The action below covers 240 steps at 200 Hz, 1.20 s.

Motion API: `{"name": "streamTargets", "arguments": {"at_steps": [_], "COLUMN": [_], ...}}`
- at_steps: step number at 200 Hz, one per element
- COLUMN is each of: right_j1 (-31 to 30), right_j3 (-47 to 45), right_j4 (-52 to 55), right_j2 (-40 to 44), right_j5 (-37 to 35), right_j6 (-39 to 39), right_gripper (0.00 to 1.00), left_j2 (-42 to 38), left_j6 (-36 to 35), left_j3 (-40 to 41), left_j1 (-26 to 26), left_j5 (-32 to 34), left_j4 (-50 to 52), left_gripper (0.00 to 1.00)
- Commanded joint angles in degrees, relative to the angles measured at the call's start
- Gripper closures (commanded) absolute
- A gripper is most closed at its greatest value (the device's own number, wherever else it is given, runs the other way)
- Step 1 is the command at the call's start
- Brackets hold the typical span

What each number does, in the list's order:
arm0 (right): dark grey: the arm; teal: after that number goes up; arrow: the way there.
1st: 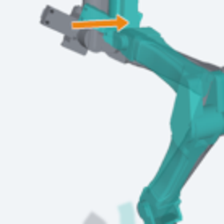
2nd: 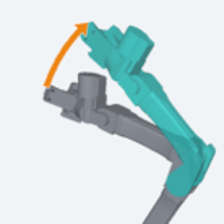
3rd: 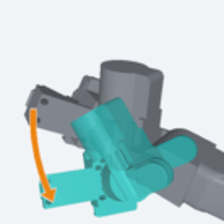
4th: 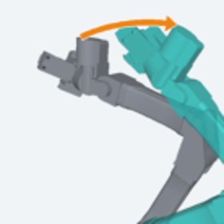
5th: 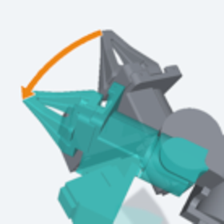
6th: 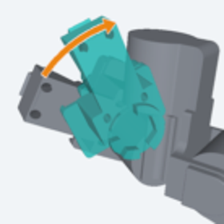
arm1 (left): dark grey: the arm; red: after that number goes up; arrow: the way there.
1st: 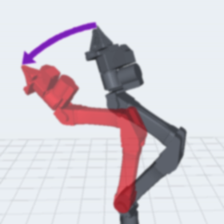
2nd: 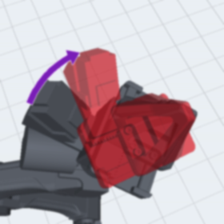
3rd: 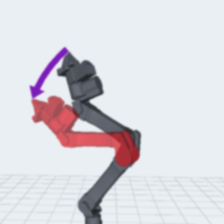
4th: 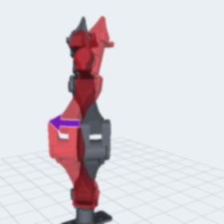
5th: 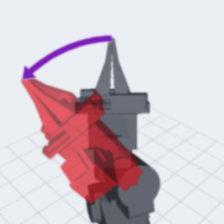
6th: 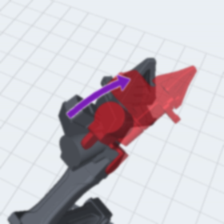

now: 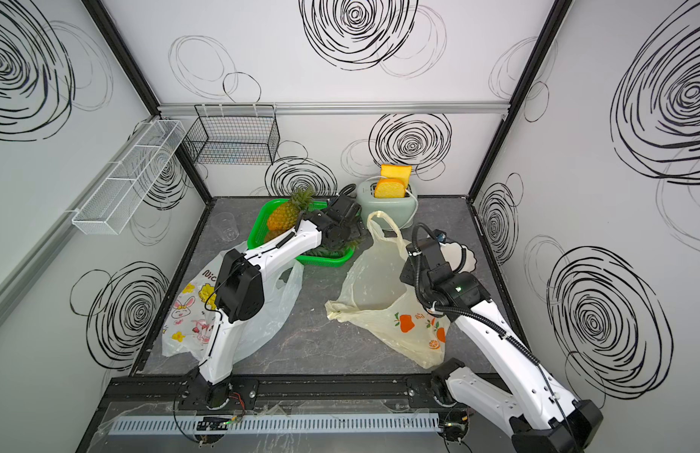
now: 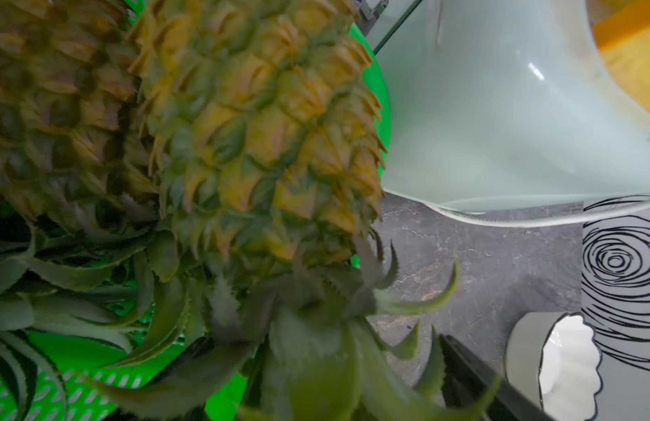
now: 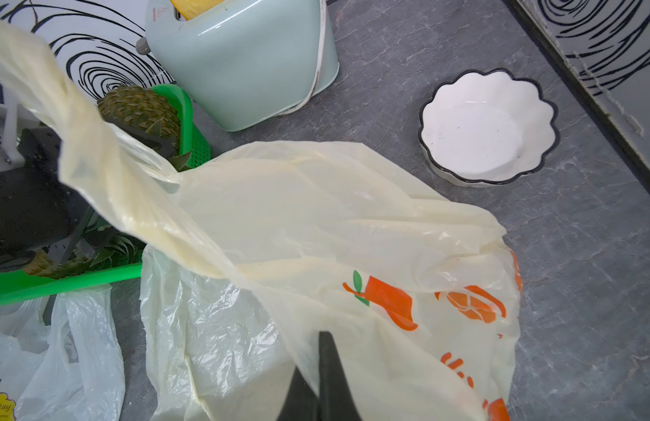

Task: Place the pineapple into a plastic bag & tie a knot
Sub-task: Pick up the pineapple from the basket.

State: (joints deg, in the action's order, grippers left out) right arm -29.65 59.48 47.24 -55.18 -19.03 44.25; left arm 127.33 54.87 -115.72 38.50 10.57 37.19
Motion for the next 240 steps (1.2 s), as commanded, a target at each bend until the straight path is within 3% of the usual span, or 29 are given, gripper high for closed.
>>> {"name": "streamTargets", "arguments": {"at_steps": [1, 61, 131, 203, 240], "right_j1": [0.40, 0.56, 0.68, 0.99, 1.15], "right_j3": [0.86, 1.52, 0.91, 1.26, 1.48], "right_j4": [-1.01, -1.37, -1.37, -1.45, -1.82], "right_j2": [-0.02, -0.19, 0.18, -0.90, -1.33], "right_j5": [0.16, 0.29, 0.11, 1.70, 2.93], "right_j6": [0.08, 0.05, 0.13, -1.74, -2.50], "right_gripper": [1.00, 1.00, 1.00, 1.00, 1.00], "left_j2": [0.39, -0.94, -7.73, -23.92, -32.57], "left_j6": [-1.18, 0.94, -3.24, -18.23, -26.88], "left_j3": [0.81, 6.40, 12.49, 26.74, 36.47], "left_j1": [-0.54, -1.15, -1.60, -1.49, -3.52], "left_j5": [2.46, 0.51, 2.85, 6.72, -0.22], "left_j4": [-2.96, -7.00, -11.34, -20.60, -29.89], "left_gripper": [0.05, 0.39, 1.00, 1.00, 1.00]}}
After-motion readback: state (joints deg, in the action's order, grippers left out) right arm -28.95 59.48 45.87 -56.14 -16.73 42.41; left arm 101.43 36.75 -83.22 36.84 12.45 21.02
